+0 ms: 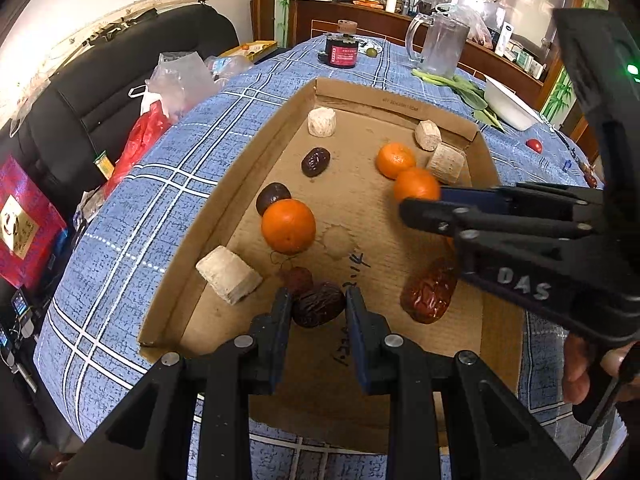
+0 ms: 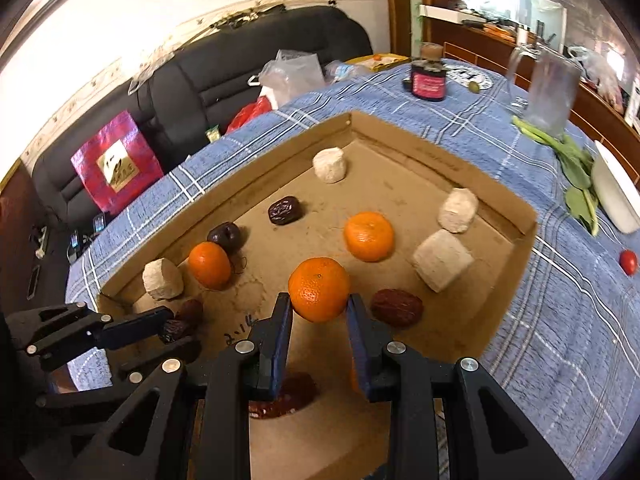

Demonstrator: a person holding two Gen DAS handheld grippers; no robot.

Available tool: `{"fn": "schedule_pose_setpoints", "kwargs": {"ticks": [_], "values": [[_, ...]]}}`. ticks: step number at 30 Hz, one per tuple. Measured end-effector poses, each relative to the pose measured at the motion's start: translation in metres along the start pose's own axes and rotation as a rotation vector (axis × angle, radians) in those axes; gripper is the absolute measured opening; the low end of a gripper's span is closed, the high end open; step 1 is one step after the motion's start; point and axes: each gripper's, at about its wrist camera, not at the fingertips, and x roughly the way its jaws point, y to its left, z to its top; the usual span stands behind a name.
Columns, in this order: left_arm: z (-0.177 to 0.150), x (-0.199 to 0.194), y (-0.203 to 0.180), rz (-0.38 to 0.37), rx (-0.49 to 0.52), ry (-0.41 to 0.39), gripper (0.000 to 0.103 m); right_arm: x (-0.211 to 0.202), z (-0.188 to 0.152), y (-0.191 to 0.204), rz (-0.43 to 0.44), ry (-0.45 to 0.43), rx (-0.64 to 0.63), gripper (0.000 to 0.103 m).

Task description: Organize fruits

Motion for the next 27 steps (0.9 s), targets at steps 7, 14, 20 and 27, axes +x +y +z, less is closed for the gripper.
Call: {"fn": "schedule_pose_setpoints", "kwargs": {"ticks": [7, 14, 20, 27], "values": [[-0.004, 0.002, -0.007, 0.049, 0.054, -0.018, 0.027, 0.019, 0.004, 0.0, -0.007, 0.035, -0.02, 0.031], [-0.008, 0.012, -0.004, 0.054, 0.04, 0.015, 0.032, 0.023, 0.002, -0.005, -0.013, 0.044, -0.006, 0.031], [-0.01, 0.012, -0.006, 0.059, 0.047, 0.02, 0.037, 0.019, 0.0, -0.007, -0.013, 0.045, 0.001, 0.038], [-0.012, 0.005, -0.002, 0.072, 0.03, 0.013, 0.047, 0.007, -0.004, -0.007, -0.038, 0.024, 0.005, 0.049]]}}
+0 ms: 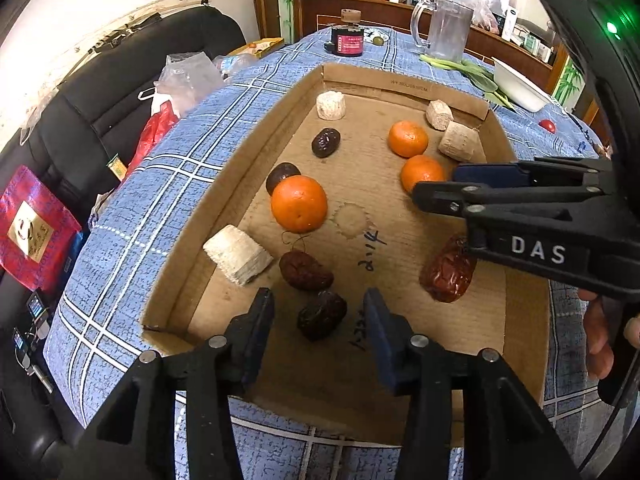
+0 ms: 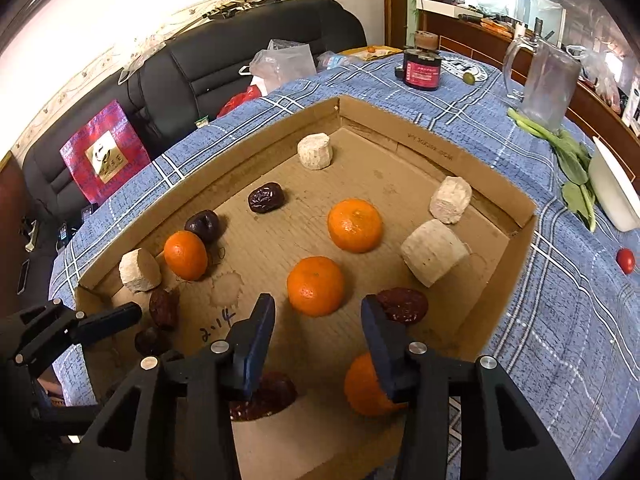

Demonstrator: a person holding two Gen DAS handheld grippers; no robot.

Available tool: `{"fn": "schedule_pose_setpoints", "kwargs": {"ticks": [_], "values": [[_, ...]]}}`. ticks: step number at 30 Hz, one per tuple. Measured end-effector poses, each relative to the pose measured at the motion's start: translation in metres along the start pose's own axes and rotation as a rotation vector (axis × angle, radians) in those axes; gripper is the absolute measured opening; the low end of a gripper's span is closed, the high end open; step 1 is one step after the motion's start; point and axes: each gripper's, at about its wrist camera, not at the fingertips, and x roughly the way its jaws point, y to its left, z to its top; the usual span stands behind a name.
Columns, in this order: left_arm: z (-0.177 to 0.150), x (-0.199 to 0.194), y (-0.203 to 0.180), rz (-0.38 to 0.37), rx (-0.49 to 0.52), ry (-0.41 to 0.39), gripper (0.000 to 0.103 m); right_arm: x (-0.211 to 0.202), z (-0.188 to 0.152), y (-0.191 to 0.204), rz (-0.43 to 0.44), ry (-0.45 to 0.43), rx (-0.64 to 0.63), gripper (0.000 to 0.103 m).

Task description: Organize fruits

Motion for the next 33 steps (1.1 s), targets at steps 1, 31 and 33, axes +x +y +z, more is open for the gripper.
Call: {"fn": "schedule_pose_setpoints", "kwargs": {"ticks": [1, 31, 33], "values": [[0.0, -0.001, 0.0, 0.002, -0.001, -0.002, 0.049, -0.002, -0.001, -0.001, -0.001, -0.001, 0.004, 0.049], [-0.004, -0.04, -0.023, 0.058, -0.013, -0.135, 0.094, -0.131, -0.086, -0.003, -0.299, -0.192, 0.171, 0.091], [-0.009, -0.042, -0.024, 0.041, -0.044, -0.119, 0.094, -0.136, -0.095, -0.004, -0.3, -0.197, 0.179, 0.091]]}}
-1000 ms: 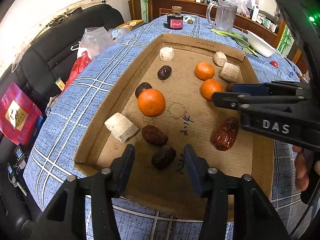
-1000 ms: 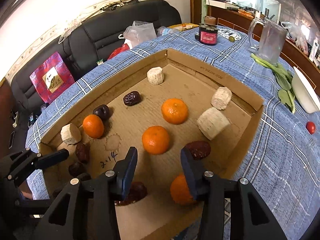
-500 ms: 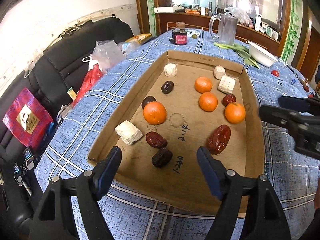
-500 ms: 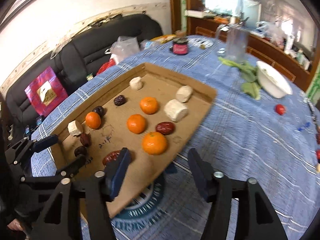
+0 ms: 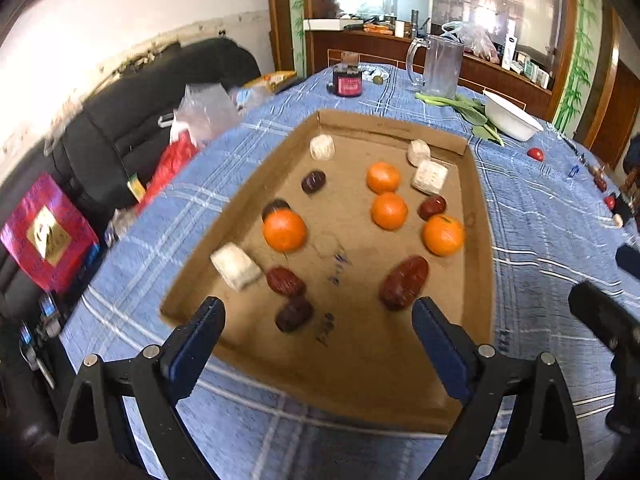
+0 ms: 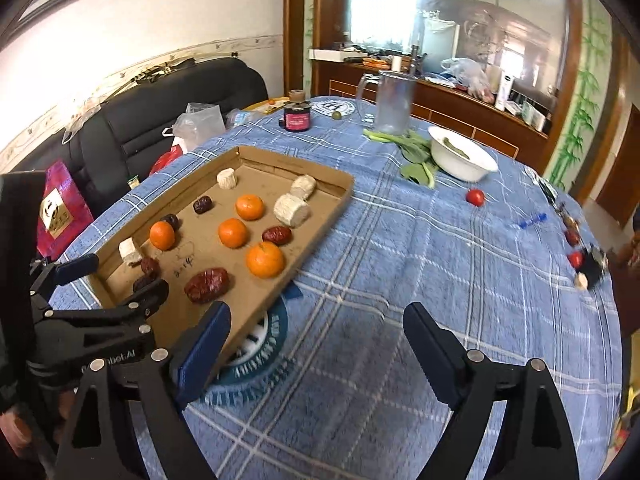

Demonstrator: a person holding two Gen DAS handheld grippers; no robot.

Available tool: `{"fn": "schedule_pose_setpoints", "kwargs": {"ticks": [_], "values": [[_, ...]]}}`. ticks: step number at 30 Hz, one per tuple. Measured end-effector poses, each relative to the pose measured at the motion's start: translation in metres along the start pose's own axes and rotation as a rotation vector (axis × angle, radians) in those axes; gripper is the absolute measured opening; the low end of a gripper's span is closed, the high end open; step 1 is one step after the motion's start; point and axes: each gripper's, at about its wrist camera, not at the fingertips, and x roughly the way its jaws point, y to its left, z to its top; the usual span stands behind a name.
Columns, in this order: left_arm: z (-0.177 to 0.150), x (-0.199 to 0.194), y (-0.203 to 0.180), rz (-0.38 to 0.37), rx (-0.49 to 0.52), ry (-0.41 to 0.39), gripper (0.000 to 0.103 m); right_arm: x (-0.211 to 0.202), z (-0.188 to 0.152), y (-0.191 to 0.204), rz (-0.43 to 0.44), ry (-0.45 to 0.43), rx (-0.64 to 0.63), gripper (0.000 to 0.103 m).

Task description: Organize fruits

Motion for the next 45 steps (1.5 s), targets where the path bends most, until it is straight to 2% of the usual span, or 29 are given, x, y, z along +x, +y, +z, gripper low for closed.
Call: {"fn": "schedule_pose_setpoints", "kwargs": {"ticks": [4, 8, 11, 14, 19, 22, 27, 37, 45], "values": [[-0.009, -0.012, -0.006, 0.004, -0.046, 0.019, 0.095, -0.015, -0.017, -0.007, -0.012, -0.024, -0.009, 0.091], [-0.022, -0.035, -0.016, 0.022, -0.058, -0.023, 0.095, -0.027, -0.041, -0.018, 0.014, -0.022, 0.009, 0.092], [-0.03, -0.052, -0.021, 0.007, -0.066, -0.062, 0.095, -0.031, -0.052, -0.022, 0.02, -0.008, 0.014, 0.092], [-0.03, -0.056, -0.022, 0.01, -0.07, -0.041, 0.095, -0.039, -0.059, -0.023, 0.01, -0.013, 0.037, 0.092], [-0.035, -0.064, -0.031, 0.089, 0.033, -0.121, 0.094, -0.047, -0.06, -0.017, -0.045, -0.035, 0.063, 0.092], [-0.04, -0.074, -0.035, 0.088, 0.094, -0.176, 0.094, -0.049, -0.06, -0.012, -0.056, -0.039, 0.081, 0.092], [-0.042, -0.085, -0.032, 0.066, 0.116, -0.22, 0.094, -0.051, -0.063, -0.002, -0.089, -0.026, 0.085, 0.092], [-0.045, -0.082, 0.001, 0.002, 0.011, -0.169, 0.095, -0.06, -0.063, 0.01, -0.128, -0.045, 0.066, 0.092], [-0.041, -0.083, 0.021, -0.002, -0.032, -0.185, 0.095, -0.062, -0.062, 0.02, -0.128, -0.061, 0.038, 0.092]]}}
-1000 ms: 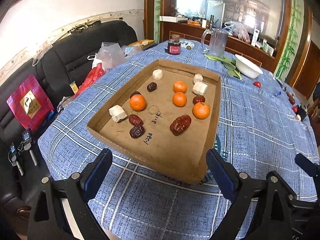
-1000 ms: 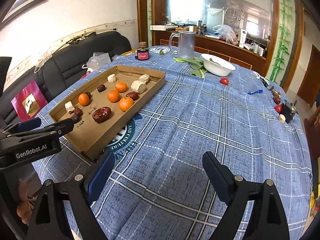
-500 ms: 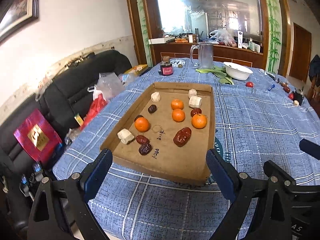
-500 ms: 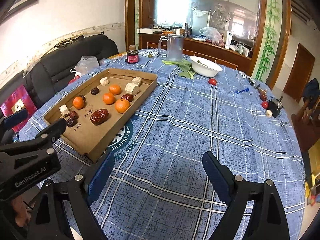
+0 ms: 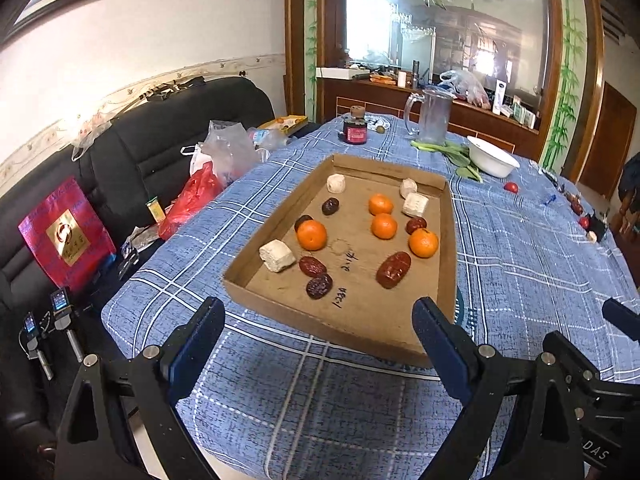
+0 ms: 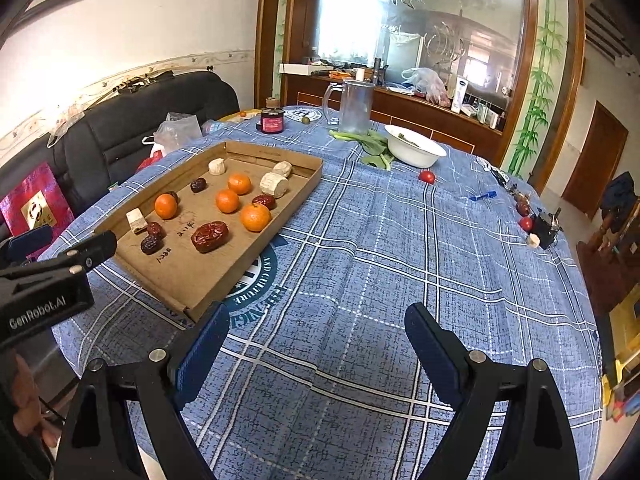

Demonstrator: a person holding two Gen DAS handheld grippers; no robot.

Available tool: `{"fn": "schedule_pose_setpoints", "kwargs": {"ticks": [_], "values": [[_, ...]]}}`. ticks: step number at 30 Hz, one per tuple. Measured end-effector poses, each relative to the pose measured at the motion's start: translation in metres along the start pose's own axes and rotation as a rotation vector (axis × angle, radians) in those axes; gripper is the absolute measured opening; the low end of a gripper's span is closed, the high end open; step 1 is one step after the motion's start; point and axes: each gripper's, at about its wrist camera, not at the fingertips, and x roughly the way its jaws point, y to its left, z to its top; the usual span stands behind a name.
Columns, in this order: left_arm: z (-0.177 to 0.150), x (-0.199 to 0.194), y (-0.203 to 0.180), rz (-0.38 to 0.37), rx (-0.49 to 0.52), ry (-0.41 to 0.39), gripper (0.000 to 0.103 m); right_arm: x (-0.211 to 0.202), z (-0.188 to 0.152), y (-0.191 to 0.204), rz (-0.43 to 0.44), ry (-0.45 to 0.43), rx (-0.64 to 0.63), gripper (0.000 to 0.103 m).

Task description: Organize fruits

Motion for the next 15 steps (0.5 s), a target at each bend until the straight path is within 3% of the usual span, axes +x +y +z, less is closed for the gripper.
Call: {"fn": "schedule_pose_setpoints", "kwargs": {"ticks": [15], "values": [[0.001, -0.004, 0.009, 0.005, -0.031, -0.039, 0.095, 0.002, 0.001, 0.007, 0.009, 0.002, -0.004, 0.092]]}}
